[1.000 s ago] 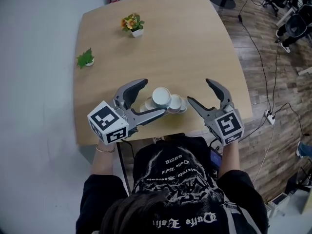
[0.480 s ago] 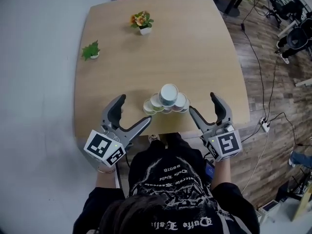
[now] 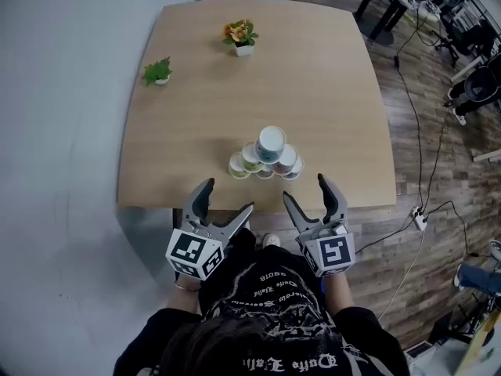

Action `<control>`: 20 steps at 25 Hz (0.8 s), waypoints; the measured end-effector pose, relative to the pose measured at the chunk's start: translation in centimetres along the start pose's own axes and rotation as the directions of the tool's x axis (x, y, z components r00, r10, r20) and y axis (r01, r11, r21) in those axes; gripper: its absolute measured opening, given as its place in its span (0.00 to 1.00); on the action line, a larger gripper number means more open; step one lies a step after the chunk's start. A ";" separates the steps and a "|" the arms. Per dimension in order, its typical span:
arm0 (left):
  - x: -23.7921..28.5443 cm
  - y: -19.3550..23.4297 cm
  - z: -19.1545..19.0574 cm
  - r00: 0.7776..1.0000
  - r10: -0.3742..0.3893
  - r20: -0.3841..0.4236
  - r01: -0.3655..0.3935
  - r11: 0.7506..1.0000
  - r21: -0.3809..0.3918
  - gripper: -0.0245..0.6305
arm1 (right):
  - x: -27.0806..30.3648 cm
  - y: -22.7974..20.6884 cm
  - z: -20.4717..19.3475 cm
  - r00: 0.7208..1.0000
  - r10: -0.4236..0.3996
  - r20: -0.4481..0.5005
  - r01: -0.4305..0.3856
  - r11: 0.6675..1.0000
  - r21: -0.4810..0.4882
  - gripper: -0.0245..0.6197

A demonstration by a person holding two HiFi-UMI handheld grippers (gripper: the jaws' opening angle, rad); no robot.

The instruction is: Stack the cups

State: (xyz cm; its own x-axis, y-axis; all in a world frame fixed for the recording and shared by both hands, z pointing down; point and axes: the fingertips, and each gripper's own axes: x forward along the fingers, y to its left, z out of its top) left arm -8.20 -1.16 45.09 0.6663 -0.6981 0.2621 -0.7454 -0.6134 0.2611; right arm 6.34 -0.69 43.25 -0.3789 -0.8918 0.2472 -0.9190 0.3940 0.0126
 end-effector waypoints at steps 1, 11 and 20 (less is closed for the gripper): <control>-0.1 -0.6 -0.5 1.000 0.020 0.005 -0.020 1.000 -0.012 0.71 | -0.4 0.2 -0.4 1.000 0.009 -0.001 -0.009 1.000 0.005 0.58; -0.8 -4.9 -3.6 0.979 0.201 0.029 -0.202 0.979 0.022 0.06 | -3.6 0.1 -2.7 0.999 0.025 0.024 -0.026 0.999 0.027 0.16; -0.3 -7.7 -3.7 0.980 0.195 0.049 -0.199 0.974 0.104 0.04 | -4.3 0.7 -3.0 0.997 0.071 0.022 -0.071 0.997 -0.007 0.04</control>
State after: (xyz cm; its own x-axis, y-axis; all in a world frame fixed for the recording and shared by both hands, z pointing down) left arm -2.60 5.16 46.49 0.5063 -0.8215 0.2622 -0.8613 -0.4969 0.1061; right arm 7.63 4.13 45.09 -0.4459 -0.8661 0.2261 -0.8889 0.4581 0.0017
